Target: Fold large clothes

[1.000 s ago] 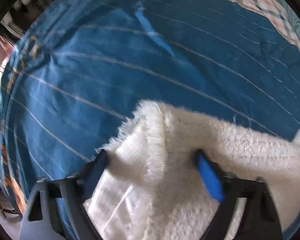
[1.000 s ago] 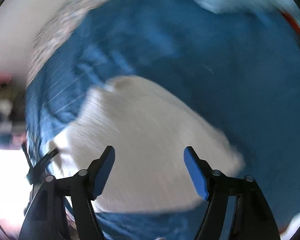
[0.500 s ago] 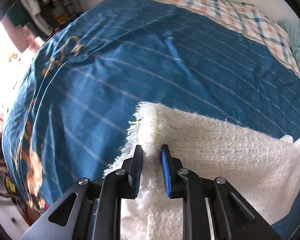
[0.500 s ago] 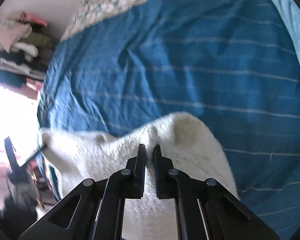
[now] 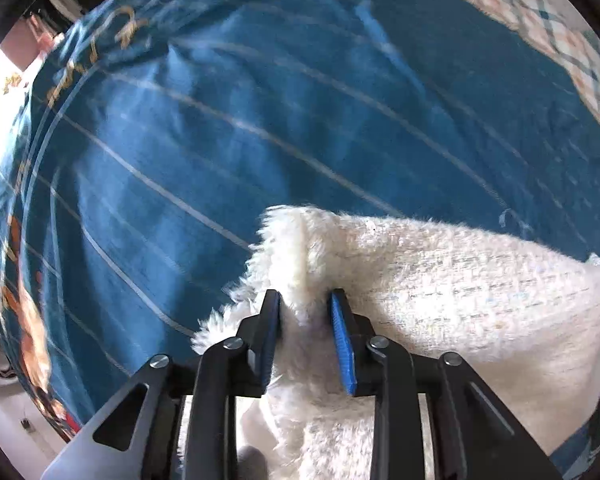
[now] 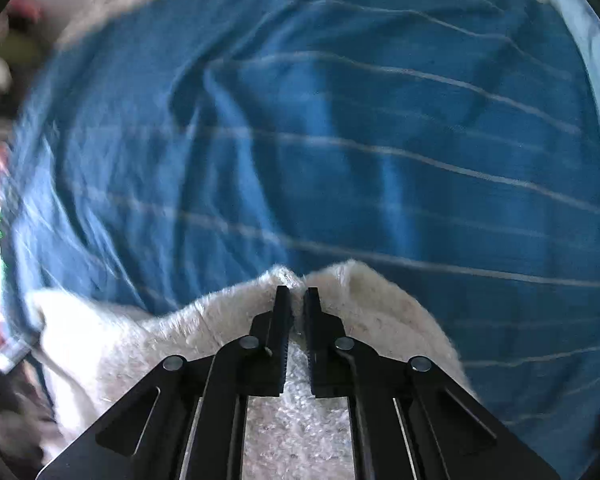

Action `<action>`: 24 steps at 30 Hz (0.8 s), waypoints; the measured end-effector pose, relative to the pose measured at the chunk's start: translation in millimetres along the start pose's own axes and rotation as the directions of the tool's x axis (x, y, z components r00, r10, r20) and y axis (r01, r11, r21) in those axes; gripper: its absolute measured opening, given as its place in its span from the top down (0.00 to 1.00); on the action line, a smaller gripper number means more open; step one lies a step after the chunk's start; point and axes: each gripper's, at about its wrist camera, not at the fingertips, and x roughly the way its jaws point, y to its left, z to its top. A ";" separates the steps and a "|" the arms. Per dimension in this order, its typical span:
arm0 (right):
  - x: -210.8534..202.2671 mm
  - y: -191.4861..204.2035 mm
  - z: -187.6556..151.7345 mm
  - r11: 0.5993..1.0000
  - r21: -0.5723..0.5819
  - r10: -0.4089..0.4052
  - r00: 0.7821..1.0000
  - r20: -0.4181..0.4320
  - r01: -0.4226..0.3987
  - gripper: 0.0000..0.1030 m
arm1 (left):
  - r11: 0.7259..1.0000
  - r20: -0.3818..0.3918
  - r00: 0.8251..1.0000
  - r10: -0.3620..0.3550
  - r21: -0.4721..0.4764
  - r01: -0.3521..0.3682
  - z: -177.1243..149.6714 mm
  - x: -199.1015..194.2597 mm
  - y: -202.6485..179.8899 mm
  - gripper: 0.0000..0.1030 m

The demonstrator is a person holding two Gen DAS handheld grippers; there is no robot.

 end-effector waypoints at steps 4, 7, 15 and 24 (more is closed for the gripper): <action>-66.6 -16.9 -22.9 0.996 0.069 0.054 0.989 0.135 -0.063 0.46 | 0.999 0.064 0.997 -0.037 -0.024 0.038 -6.0 -38.8 8.9 0.30; -98.3 -31.4 -52.3 0.973 0.139 0.154 0.968 0.201 -0.183 0.37 | 0.998 0.108 0.994 -0.022 -0.057 0.028 -16.7 -66.0 13.2 0.09; 29.5 3.9 -67.0 0.961 0.161 0.230 0.973 -0.005 -0.227 0.66 | 0.987 0.056 0.997 0.052 -0.153 -0.042 -52.2 -58.8 25.6 0.09; -29.1 -46.8 -88.9 0.896 0.282 0.343 0.938 0.051 -0.343 0.46 | 0.996 -0.051 0.998 0.030 -0.085 -0.035 -75.9 8.1 -5.9 0.17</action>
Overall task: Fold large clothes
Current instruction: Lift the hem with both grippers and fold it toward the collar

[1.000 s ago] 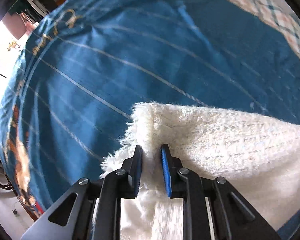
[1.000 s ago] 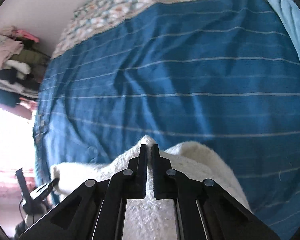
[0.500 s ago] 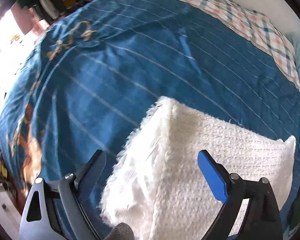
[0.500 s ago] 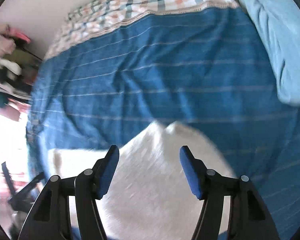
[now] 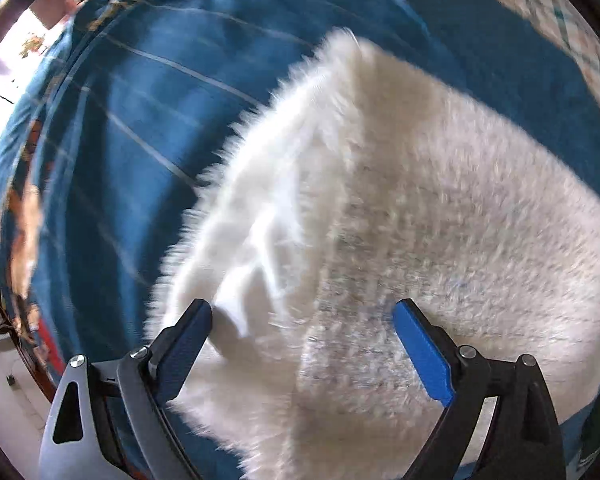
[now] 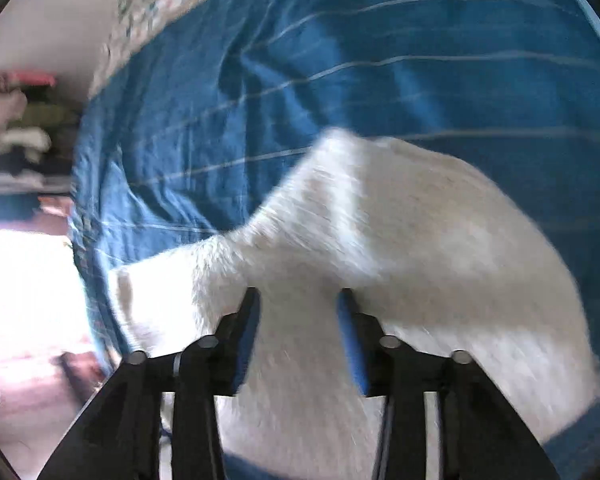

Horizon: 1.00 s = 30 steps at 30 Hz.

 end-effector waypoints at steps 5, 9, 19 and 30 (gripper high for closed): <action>-62.1 -63.5 -56.3 0.986 0.165 -0.020 0.995 0.097 0.004 0.45 | 0.996 0.095 0.994 0.048 0.072 -0.055 -6.7 -19.5 -17.3 0.95; -72.3 -113.8 -102.0 0.947 0.320 -0.016 0.995 0.099 -0.017 0.41 | 0.999 0.123 0.992 0.032 0.035 -0.036 -19.1 -41.9 -0.4 0.95; -12.0 -156.6 -120.2 0.873 0.458 0.124 0.985 0.121 -0.166 0.35 | 0.999 -0.004 0.999 0.043 -0.030 -0.043 -37.4 -35.0 32.0 0.99; 8.4 -179.0 -122.7 0.765 0.536 0.232 0.929 0.288 -0.357 0.35 | 0.985 0.174 0.983 -0.068 0.167 0.038 -23.6 -96.0 -65.6 0.35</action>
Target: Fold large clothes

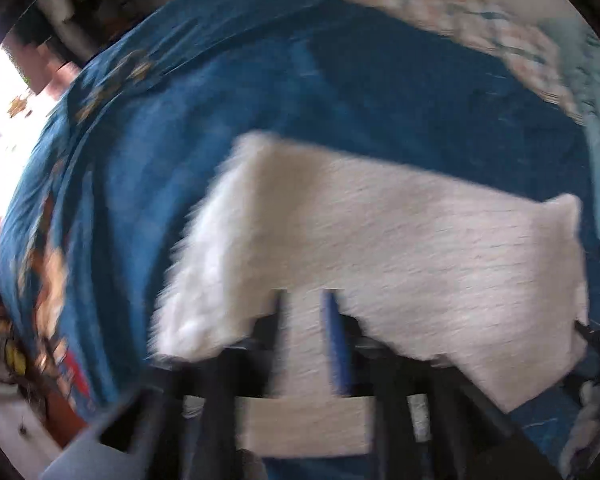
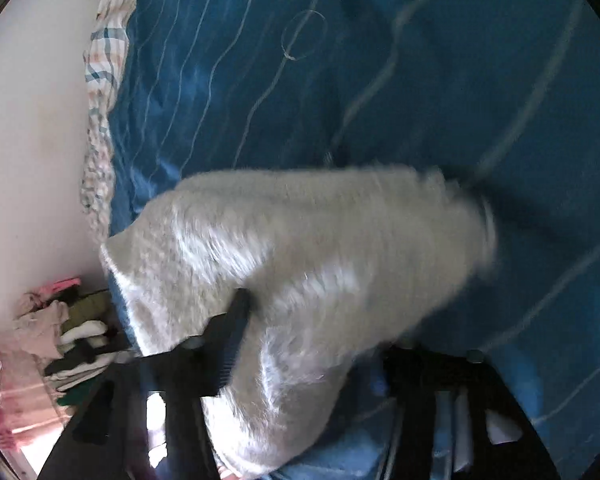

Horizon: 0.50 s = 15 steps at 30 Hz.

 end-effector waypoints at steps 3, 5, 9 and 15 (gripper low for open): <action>11.8 -16.3 -13.9 0.995 0.019 0.094 0.993 -0.065 -0.093 0.33 | 0.996 0.024 0.998 -0.066 0.059 0.064 12.7 2.8 -40.9 0.07; 24.7 -22.6 -15.2 0.987 0.037 0.160 0.984 -0.079 -0.157 0.33 | 0.991 0.027 0.996 -0.089 0.098 0.086 13.3 5.6 -69.8 0.07; 47.7 -17.5 -0.9 0.960 0.028 0.280 0.960 -0.017 -0.280 0.31 | 0.977 0.033 0.993 -0.116 0.184 0.108 30.1 29.2 -125.0 0.07; 71.0 4.2 9.6 0.946 0.014 0.323 0.945 0.050 -0.324 0.33 | 0.971 -0.028 0.996 -0.081 0.222 0.085 54.6 91.1 -147.4 0.01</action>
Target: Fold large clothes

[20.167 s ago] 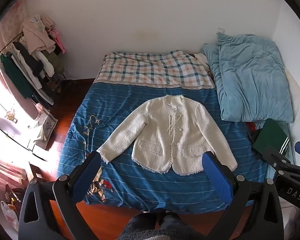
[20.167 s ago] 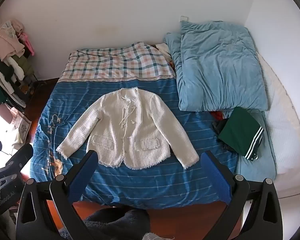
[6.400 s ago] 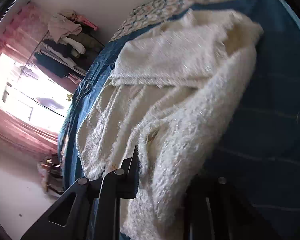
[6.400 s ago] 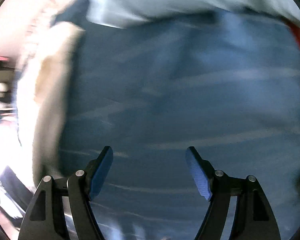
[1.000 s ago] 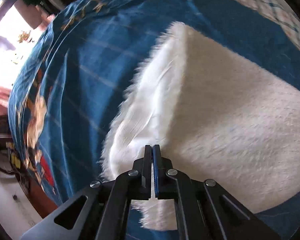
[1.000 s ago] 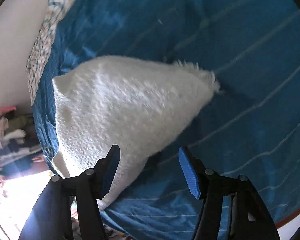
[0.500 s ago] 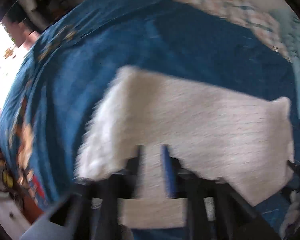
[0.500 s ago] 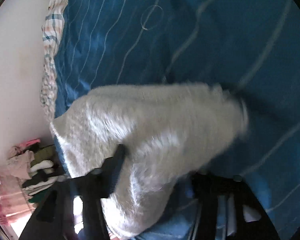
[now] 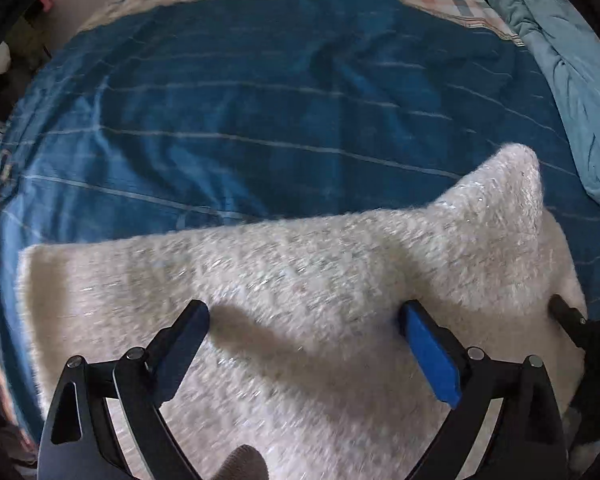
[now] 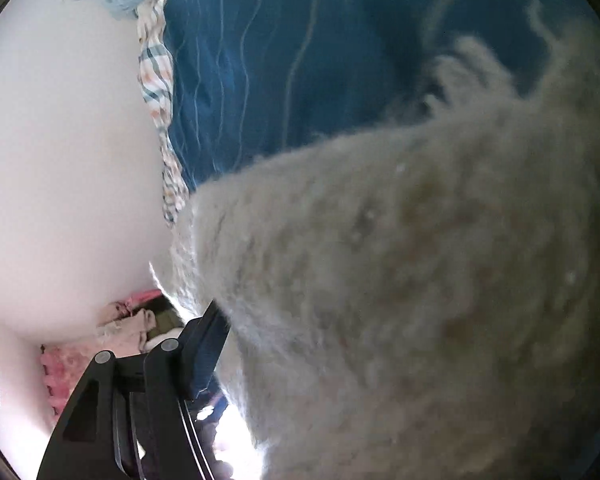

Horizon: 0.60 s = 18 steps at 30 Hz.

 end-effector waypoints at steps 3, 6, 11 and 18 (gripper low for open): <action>-1.4 6.2 -4.1 1.000 -0.008 0.012 1.000 0.007 -0.012 0.66 | 1.000 0.006 1.000 -0.007 0.002 0.007 1.9 2.7 0.0 0.00; -9.2 21.2 -12.5 0.999 -0.039 0.030 0.999 0.013 -0.029 0.76 | 1.000 0.013 1.000 -0.012 0.007 0.012 1.1 0.4 -0.6 0.00; -27.5 65.5 -22.3 0.991 -0.112 0.071 0.997 0.026 -0.068 0.79 | 0.999 0.029 0.998 -0.048 0.005 0.048 2.9 -3.7 -11.6 0.00; -27.9 154.7 -35.0 0.933 -0.359 0.011 1.000 -0.006 -0.012 0.79 | 0.978 0.031 0.985 -0.168 -0.121 0.171 9.7 -16.1 -5.6 0.00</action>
